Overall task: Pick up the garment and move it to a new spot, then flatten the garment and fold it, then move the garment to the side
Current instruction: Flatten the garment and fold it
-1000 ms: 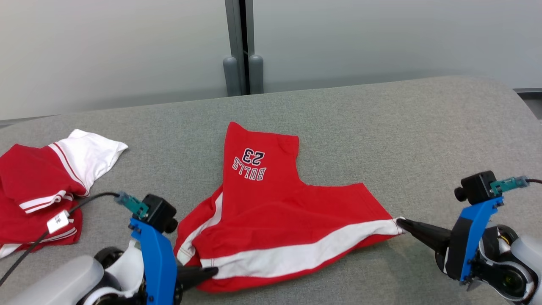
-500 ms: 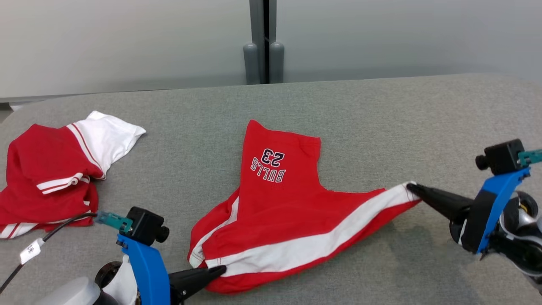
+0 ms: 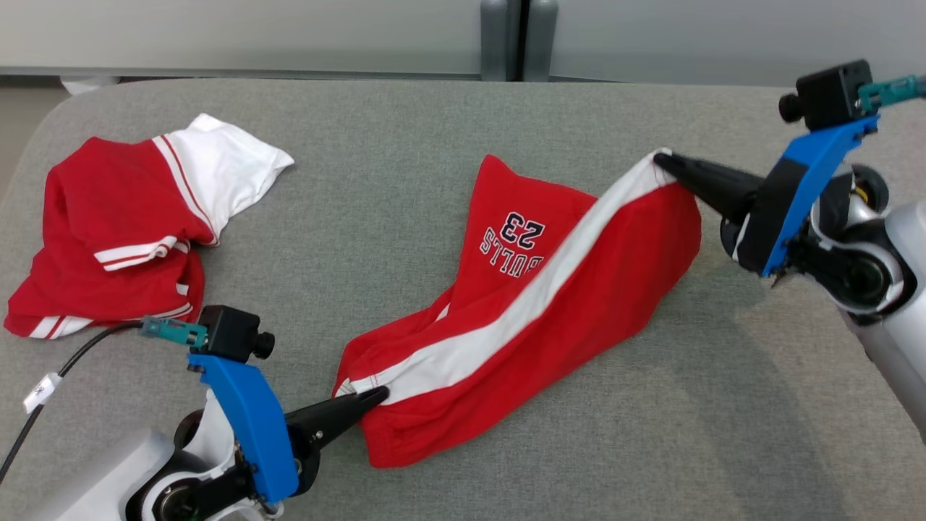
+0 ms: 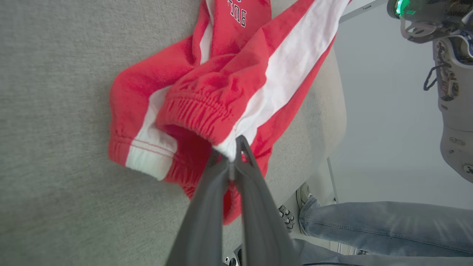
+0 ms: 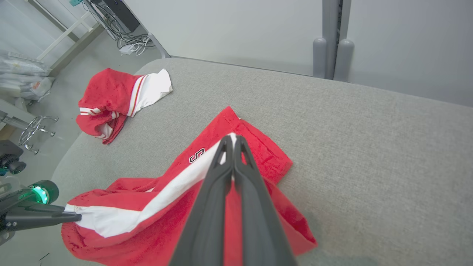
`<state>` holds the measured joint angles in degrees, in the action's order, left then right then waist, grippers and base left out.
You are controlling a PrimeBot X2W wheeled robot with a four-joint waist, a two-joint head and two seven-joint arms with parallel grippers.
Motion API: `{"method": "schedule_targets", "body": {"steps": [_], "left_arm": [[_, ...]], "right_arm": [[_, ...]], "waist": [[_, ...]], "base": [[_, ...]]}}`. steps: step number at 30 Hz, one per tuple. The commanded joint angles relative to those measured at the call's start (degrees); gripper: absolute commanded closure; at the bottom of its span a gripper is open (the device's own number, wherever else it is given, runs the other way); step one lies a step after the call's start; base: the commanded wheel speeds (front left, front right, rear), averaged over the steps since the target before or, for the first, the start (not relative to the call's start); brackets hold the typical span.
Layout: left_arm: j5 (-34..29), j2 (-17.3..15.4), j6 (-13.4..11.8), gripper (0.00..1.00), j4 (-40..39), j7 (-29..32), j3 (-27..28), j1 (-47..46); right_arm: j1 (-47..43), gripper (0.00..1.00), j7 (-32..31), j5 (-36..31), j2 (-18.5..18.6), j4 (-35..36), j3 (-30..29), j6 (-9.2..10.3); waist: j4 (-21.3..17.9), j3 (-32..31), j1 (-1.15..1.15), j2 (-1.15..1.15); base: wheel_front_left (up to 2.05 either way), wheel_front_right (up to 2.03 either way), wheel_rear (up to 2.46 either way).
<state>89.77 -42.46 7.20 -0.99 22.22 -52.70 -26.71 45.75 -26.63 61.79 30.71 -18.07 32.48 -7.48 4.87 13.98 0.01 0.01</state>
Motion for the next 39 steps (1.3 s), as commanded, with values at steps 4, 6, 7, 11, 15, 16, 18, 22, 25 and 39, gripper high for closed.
{"method": "schedule_targets", "body": {"steps": [4,6,7,11,15,16,18,22,25,39], "left_arm": [[-0.5,1.6,0.4,1.00,0.9,-0.2,0.5,-2.3],[-0.7,2.4,0.4,1.00,1.0,-0.2,0.5,-3.0],[-0.6,2.6,0.3,1.00,1.0,-0.3,0.7,-3.3],[-1.1,3.4,0.3,1.00,0.9,-0.7,1.0,-4.3],[-0.9,4.2,0.3,1.00,1.1,-1.0,1.1,-5.1],[-0.9,4.3,0.3,1.00,1.1,-1.1,1.1,-5.3],[-0.8,4.6,0.3,1.00,1.3,-0.9,1.0,-5.6],[-0.3,4.9,0.3,1.00,1.6,0.0,0.6,-5.6],[0.1,4.4,0.3,0.25,2.0,0.6,0.5,-5.4],[-17.1,-2.5,-3.6,0.00,0.3,-17.5,5.6,-4.3]], "right_arm": [[6.5,1.00,1.6,-2.1,-2.3,-6.3,0.6,-0.03],[9.3,1.00,2.5,-2.7,-3.3,-9.5,1.5,-0.03],[10.7,1.00,3.0,-2.9,-3.6,-11.1,1.9,-0.03],[15.7,1.00,5.2,-3.1,-5.1,-15.8,4.7,-0.02],[18.7,1.00,6.5,-2.0,-6.4,-20.5,7.7,-0.02],[19.4,1.00,6.5,-2.0,-6.6,-21.5,8.6,-0.02],[20.3,1.00,6.8,-1.8,-7.4,-23.7,10.5,-0.03],[20.8,0.97,7.2,-0.5,-8.5,-27.3,13.6,-0.03],[20.6,0.00,7.9,0.8,-9.3,-28.6,15.6,-0.03],[14.5,0.00,26.9,7.9,-3.5,-27.5,19.5,-0.03]], "waist": [[2.8,3.4,-0.01,-0.01],[3.7,4.6,-0.01,-0.01],[4.1,5.2,-0.01,-0.01],[5.7,7.3,-0.01,-0.01],[6.9,8.5,-0.01,-0.01],[7.1,8.7,-0.01,-0.01],[7.5,8.9,-0.01,-0.01],[7.6,9.0,-0.01,-0.01],[7.4,8.5,-0.01,-0.01],[6.6,1.2,-0.01,-0.01]], "base": [[0.00,0.00,0.00],[0.00,0.00,0.00],[0.00,0.00,0.00],[0.00,0.00,0.00],[0.00,0.00,0.00],[0.00,0.00,0.00],[0.00,0.00,0.00],[0.00,0.00,0.00],[0.00,0.00,0.00],[0.00,0.00,0.00]]}}
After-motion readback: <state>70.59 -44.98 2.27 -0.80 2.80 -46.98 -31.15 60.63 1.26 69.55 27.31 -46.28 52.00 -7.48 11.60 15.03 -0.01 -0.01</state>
